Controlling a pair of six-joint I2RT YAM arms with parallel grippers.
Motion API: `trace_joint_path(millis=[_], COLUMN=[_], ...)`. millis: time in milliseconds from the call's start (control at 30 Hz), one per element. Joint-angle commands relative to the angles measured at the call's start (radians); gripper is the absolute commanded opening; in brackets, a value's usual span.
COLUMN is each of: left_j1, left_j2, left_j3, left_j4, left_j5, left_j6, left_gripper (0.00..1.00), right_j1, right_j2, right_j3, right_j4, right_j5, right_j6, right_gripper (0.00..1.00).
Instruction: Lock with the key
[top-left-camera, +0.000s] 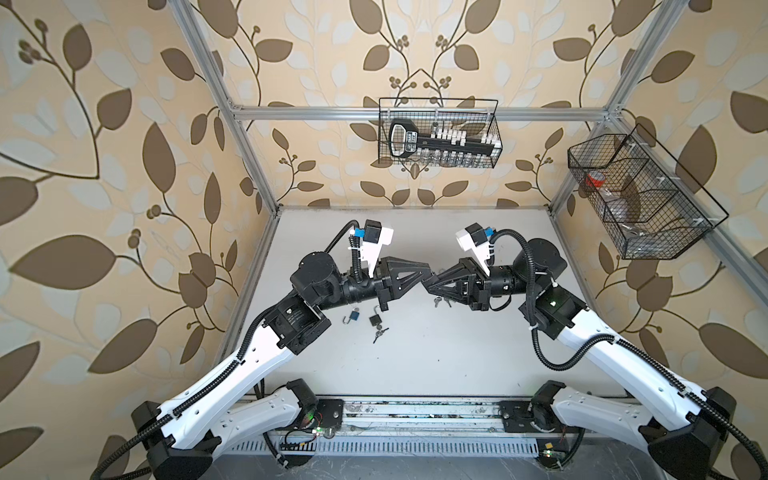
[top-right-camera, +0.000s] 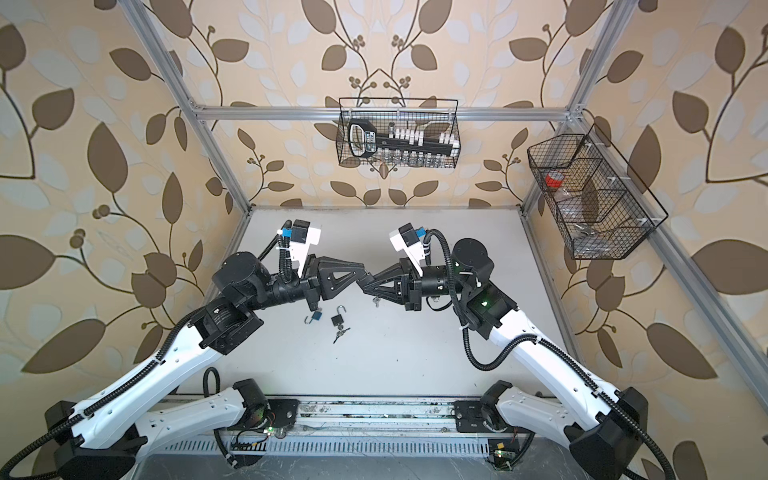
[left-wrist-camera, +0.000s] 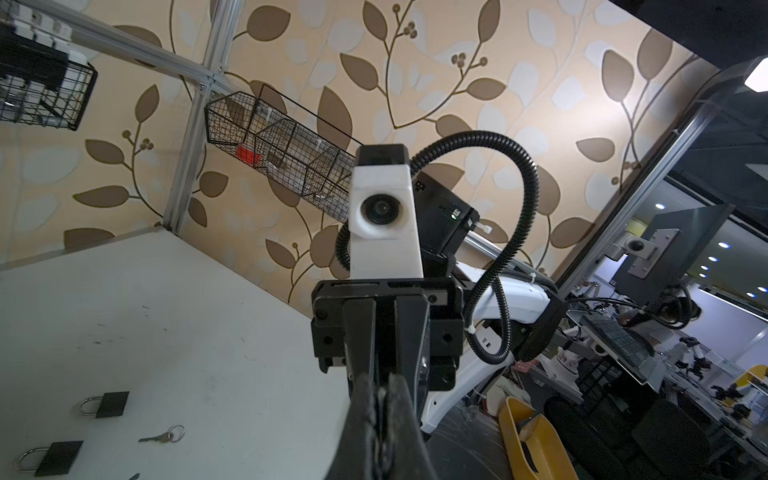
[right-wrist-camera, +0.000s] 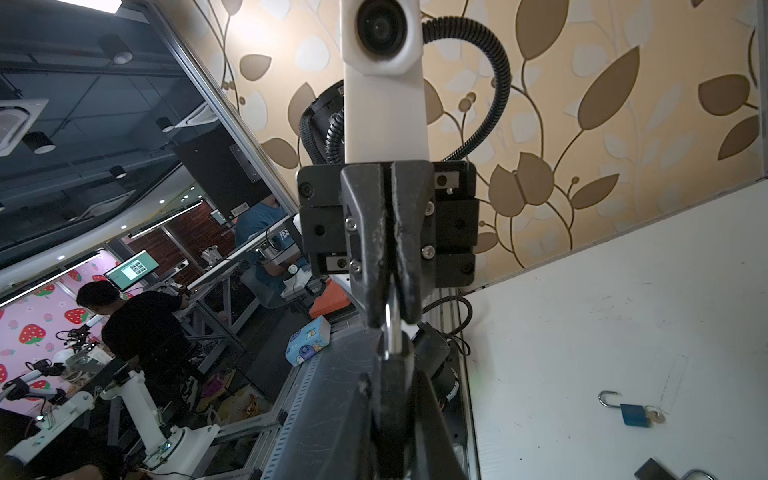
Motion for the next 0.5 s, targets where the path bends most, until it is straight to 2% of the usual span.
trace_joint_path(millis=[0,67,100,133,167,200,267,333,467], left_j1=[-0.07,-0.069,-0.069,-0.069,-0.069,-0.069,-0.069,-0.069,-0.069], left_j2=[0.025,-0.005,-0.013,-0.016,-0.017,-0.016,-0.013,-0.008,0.007], left_j3=[-0.013,0.015,0.029,0.047,0.066,0.081,0.106,0.12,0.165], left_j4=[-0.289,-0.278,-0.271,-0.265,-0.258,-0.256,-0.255,-0.267,-0.34], left_j5=[-0.007,-0.11,-0.15,-0.187,-0.22,-0.245,-0.292,-0.343,-0.487], left_j6=[0.07,0.074,0.073,0.074,0.078,0.08,0.09,0.1,0.092], left_gripper=[0.0,0.0,0.0,0.0,0.0,0.0,0.0,0.0,0.0], right_j1=[0.015,0.014,0.015,0.015,0.015,0.015,0.014,0.014,0.015], right_j2=[-0.028,-0.061,-0.073,-0.087,-0.098,-0.109,-0.135,-0.163,-0.209], right_j3=[0.072,0.021,0.002,-0.016,-0.034,-0.048,-0.082,-0.115,-0.177], right_j4=[0.065,-0.008,-0.046,-0.088,-0.13,-0.15,-0.195,-0.211,-0.206], right_j5=[0.078,0.106,0.123,0.14,0.159,0.17,0.215,0.271,0.431], right_j6=[-0.12,-0.215,-0.253,-0.298,-0.338,-0.364,-0.418,-0.453,-0.496], right_gripper=[0.0,0.0,0.07,0.16,0.33,0.43,0.55,0.59,0.61])
